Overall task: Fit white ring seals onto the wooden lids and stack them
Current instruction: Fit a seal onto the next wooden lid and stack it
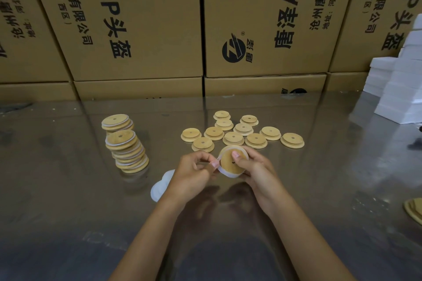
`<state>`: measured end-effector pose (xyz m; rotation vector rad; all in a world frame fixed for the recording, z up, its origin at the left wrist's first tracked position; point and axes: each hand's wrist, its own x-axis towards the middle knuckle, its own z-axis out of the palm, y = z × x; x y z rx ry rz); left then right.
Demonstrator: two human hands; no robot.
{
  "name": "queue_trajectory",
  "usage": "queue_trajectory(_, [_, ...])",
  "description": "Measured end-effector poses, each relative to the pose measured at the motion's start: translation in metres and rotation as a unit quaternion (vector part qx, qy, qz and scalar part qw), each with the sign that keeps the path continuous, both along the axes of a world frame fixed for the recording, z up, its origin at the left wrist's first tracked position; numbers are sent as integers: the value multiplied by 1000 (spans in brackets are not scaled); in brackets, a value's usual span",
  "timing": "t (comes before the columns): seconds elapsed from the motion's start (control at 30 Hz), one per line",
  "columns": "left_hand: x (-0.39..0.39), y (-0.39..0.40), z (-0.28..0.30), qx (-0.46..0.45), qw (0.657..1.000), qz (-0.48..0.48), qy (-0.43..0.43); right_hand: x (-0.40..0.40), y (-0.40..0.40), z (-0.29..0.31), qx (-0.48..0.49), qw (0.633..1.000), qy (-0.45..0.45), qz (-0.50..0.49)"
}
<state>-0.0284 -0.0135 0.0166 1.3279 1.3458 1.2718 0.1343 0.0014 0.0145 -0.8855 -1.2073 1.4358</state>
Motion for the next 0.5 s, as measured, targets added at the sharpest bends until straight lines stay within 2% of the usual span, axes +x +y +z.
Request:
queue_trajectory(0.3, [4,-4,1,12,1000,-26,-1,-2,1,-1,-39,998,49,7])
queue_trajectory(0.43, [5,-4,0,23,1000,-7,19,-1,3,-1,-30,998,58,12])
queue_trajectory(0.5, [10,-7,-3,26,998,-17,58,2,4,2,-33,997,74,13])
